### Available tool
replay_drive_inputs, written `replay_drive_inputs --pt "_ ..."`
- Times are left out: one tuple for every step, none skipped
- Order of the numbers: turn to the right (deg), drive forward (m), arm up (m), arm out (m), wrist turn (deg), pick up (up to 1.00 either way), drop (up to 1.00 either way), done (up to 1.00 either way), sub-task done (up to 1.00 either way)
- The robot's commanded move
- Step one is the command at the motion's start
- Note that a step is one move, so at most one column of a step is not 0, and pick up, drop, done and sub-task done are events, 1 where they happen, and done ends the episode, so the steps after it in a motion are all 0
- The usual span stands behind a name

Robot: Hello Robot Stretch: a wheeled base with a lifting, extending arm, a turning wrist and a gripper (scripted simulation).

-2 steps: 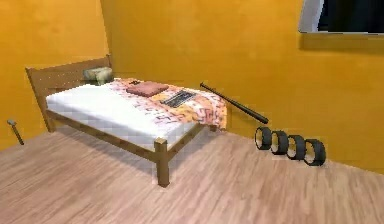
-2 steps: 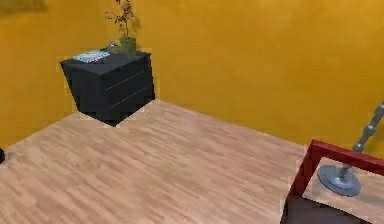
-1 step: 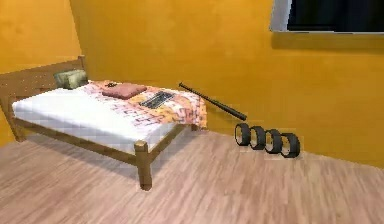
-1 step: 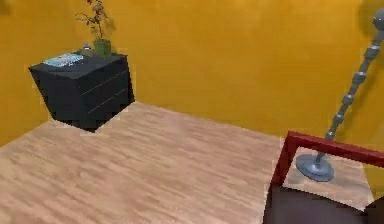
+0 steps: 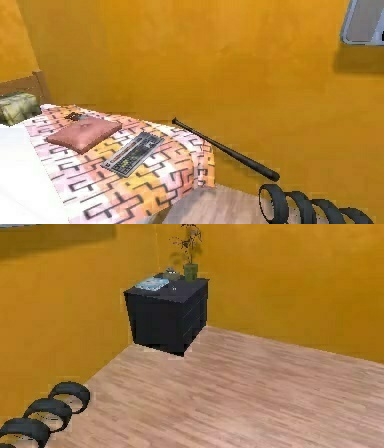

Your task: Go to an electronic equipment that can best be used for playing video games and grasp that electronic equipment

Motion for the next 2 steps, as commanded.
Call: replay_drive_inputs --pt "9.0 0.00 0.00 0.00 0.0 0.00 0.00 0.00 0.00" --pt "0.0 0.25 0.00 0.00 0.0 0.00 0.00 0.00 0.00"
